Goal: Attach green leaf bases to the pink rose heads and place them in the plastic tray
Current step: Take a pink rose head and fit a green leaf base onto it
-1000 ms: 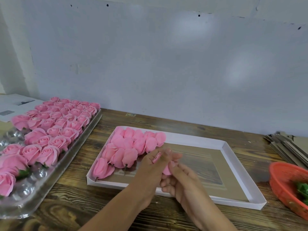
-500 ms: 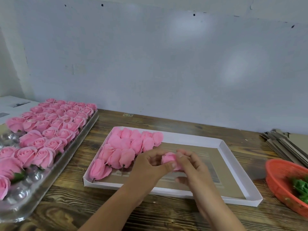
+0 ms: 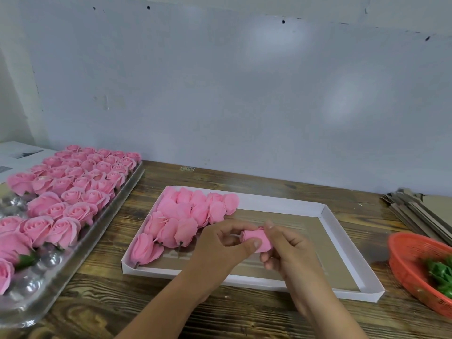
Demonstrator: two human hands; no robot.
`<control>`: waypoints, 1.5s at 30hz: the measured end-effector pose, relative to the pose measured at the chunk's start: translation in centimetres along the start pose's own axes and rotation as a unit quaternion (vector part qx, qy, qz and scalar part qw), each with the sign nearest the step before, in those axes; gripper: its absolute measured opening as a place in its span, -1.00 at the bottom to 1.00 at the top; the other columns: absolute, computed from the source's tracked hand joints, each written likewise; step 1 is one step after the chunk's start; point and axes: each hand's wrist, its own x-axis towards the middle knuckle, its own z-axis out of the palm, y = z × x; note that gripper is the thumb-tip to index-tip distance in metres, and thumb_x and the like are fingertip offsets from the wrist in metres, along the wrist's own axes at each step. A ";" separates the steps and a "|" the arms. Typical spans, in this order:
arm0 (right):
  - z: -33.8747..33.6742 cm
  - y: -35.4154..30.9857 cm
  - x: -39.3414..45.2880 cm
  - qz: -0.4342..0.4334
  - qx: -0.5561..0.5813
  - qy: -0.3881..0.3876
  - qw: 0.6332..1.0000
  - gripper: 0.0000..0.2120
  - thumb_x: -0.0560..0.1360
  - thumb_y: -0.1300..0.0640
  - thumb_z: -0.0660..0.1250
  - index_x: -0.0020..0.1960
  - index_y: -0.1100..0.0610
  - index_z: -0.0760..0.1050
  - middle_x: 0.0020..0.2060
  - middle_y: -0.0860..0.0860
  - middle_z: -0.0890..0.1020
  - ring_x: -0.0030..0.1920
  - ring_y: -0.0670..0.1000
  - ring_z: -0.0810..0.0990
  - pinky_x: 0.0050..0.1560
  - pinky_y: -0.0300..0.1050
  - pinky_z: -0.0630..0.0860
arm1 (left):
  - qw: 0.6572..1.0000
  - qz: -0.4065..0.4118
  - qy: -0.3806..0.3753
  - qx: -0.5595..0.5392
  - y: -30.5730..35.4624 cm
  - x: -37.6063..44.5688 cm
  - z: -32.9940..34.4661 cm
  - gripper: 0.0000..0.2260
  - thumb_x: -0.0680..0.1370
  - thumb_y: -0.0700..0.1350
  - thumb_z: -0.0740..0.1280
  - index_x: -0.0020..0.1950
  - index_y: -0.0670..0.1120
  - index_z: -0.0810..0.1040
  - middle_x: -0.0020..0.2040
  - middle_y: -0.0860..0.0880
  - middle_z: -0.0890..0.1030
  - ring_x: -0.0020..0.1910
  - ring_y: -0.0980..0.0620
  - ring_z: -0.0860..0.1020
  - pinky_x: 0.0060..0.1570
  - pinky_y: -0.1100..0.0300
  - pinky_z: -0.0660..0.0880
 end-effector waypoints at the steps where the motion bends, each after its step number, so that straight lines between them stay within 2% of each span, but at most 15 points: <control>1: 0.0 -0.1 -0.1 0.003 -0.010 0.001 1.000 -0.59 0.43 -0.17 0.32 -0.09 0.15 0.71 -0.44 0.10 0.56 -0.43 -0.06 0.49 -0.42 -0.26 0.46 | 1.000 -0.002 -0.002 -0.006 0.1 0.0 0.0 -0.74 0.50 -0.18 0.51 0.02 0.20 0.71 0.02 0.08 0.74 0.03 0.10 0.70 -0.03 0.28 0.60; 4: -0.6 -0.6 0.2 0.007 -0.059 0.033 0.998 -0.64 0.57 -0.13 0.21 -0.08 0.06 0.70 -0.28 0.05 0.69 -0.34 -0.05 0.59 -0.36 -0.22 0.55 | 1.000 -0.016 0.006 -0.024 0.0 0.0 0.0 -0.73 0.50 -0.18 0.50 -0.01 0.22 0.72 -0.01 0.07 0.74 0.00 0.09 0.70 -0.05 0.27 0.61; 6: -2.5 -1.2 0.6 -0.038 -0.115 0.115 0.986 -0.74 0.62 -0.01 0.22 -0.07 0.00 0.67 -0.18 -0.01 0.72 -0.24 -0.07 0.63 -0.26 -0.19 0.59 | 0.999 -0.027 0.018 -0.038 -0.1 0.1 0.1 -0.73 0.49 -0.20 0.50 -0.03 0.20 0.73 -0.04 0.05 0.75 -0.03 0.10 0.70 -0.06 0.26 0.62; 9: -7.1 -2.7 0.6 -0.119 -0.268 0.253 0.922 -0.81 0.57 0.20 0.28 0.01 0.00 0.64 -0.07 -0.02 0.70 -0.10 0.00 0.63 0.02 0.01 0.56 | 0.998 -0.036 0.017 -0.045 -0.1 0.2 0.1 -0.77 0.49 -0.20 0.50 -0.01 0.15 0.74 -0.04 0.02 0.75 -0.02 0.06 0.70 -0.04 0.22 0.63; 12: -13.2 -3.5 0.0 -0.049 -0.407 0.333 0.849 -0.73 0.53 0.24 0.24 0.15 0.07 0.60 -0.01 0.05 0.66 0.01 0.13 0.60 0.13 0.06 0.49 | 0.998 -0.044 0.019 -0.050 0.0 0.1 0.2 -0.80 0.47 -0.19 0.51 -0.04 0.13 0.75 -0.04 0.00 0.75 -0.02 0.03 0.70 0.00 0.18 0.65; 16: -19.9 -2.9 0.3 0.087 -0.432 0.346 0.828 -0.73 0.50 0.26 0.27 0.18 0.25 0.54 0.03 0.31 0.64 0.01 0.36 0.60 0.10 0.25 0.55 | 0.998 -0.043 0.019 -0.052 0.3 0.0 0.4 -0.75 0.48 -0.21 0.50 -0.07 0.18 0.74 -0.05 0.01 0.75 -0.02 0.04 0.71 0.00 0.15 0.66; 18: -23.0 -2.0 1.2 0.159 -0.487 0.338 0.789 -0.76 0.49 0.35 0.28 0.14 0.33 0.56 0.00 0.34 0.63 -0.04 0.36 0.59 0.07 0.20 0.55 | 0.997 -0.044 0.018 -0.053 0.4 -0.1 0.4 -0.73 0.48 -0.21 0.50 -0.08 0.20 0.74 -0.05 0.02 0.75 -0.02 0.04 0.71 0.00 0.16 0.66; 21: -26.0 -1.4 2.4 0.248 -0.554 0.265 0.750 -0.83 0.47 0.26 0.40 0.03 0.31 0.63 -0.05 0.25 0.66 -0.09 0.25 0.60 0.06 0.09 0.56 | 0.997 -0.049 0.016 -0.054 0.5 -0.2 0.4 -0.73 0.47 -0.21 0.51 -0.08 0.21 0.74 -0.05 0.03 0.75 -0.02 0.05 0.71 -0.02 0.17 0.66; 24: -27.2 -1.5 3.5 0.268 -0.607 0.218 0.716 -0.89 0.47 0.17 0.43 -0.05 0.18 0.66 -0.01 0.18 0.67 -0.07 0.16 0.61 0.05 -0.02 0.56 | 0.997 -0.053 0.018 -0.054 0.5 -0.1 0.4 -0.76 0.45 -0.19 0.52 -0.09 0.19 0.75 -0.05 0.02 0.75 -0.03 0.04 0.71 -0.05 0.19 0.65; 27: -28.1 -1.5 4.6 0.259 -0.661 0.213 0.671 -0.80 0.50 0.10 0.35 0.01 0.17 0.68 -0.02 0.14 0.69 -0.04 0.11 0.63 0.04 -0.06 0.56 | 0.997 -0.054 0.019 -0.056 0.6 -0.1 0.3 -0.80 0.38 -0.09 0.53 -0.08 0.20 0.74 -0.05 0.03 0.75 -0.03 0.05 0.71 -0.06 0.22 0.64; 31: -29.0 -1.1 5.1 0.236 -0.646 0.252 0.681 -0.86 0.42 0.10 0.42 -0.10 0.17 0.65 -0.20 0.13 0.65 -0.22 0.13 0.62 -0.06 0.02 0.61 | 0.997 -0.055 0.024 -0.055 0.6 -0.1 0.3 -0.77 0.44 -0.15 0.52 -0.08 0.21 0.74 -0.05 0.03 0.75 -0.04 0.06 0.71 -0.08 0.25 0.63; 35: -30.1 -0.1 5.2 0.251 -0.625 0.280 0.685 -0.67 0.28 0.04 0.54 -0.02 0.17 0.60 -0.30 0.11 0.62 -0.30 0.14 0.60 -0.16 0.05 0.62 | 0.997 -0.058 0.022 -0.054 0.7 -0.1 0.3 -0.73 0.48 -0.20 0.50 -0.09 0.22 0.74 -0.05 0.03 0.75 -0.04 0.07 0.71 -0.08 0.25 0.63; 38: -32.3 1.7 5.7 0.250 -0.595 0.316 0.696 -0.46 0.18 0.01 0.57 0.09 0.19 0.54 -0.16 0.20 0.62 -0.22 0.22 0.60 -0.12 0.12 0.62 | 0.997 -0.057 0.021 -0.056 0.8 -0.2 0.3 -0.73 0.48 -0.20 0.50 -0.09 0.22 0.74 -0.05 0.03 0.75 -0.04 0.06 0.71 -0.08 0.24 0.63; 41: -35.5 3.5 7.0 0.257 -0.587 0.295 0.709 -0.38 0.23 -0.07 0.53 0.21 0.19 0.54 0.12 0.31 0.56 0.08 0.33 0.54 0.12 0.25 0.54 | 0.997 -0.057 0.021 -0.055 0.8 -0.2 0.4 -0.73 0.48 -0.21 0.50 -0.11 0.22 0.74 -0.05 0.03 0.75 -0.03 0.06 0.70 -0.09 0.24 0.64; 45: -32.4 1.9 6.5 0.245 -0.613 0.263 0.704 -0.47 0.38 -0.02 0.49 0.24 0.25 0.54 0.08 0.29 0.62 -0.01 0.26 0.60 0.07 0.10 0.57 | 0.996 -0.059 0.026 -0.057 0.7 -0.2 0.4 -0.73 0.47 -0.22 0.51 -0.12 0.20 0.75 -0.06 0.02 0.75 -0.04 0.05 0.71 -0.12 0.27 0.62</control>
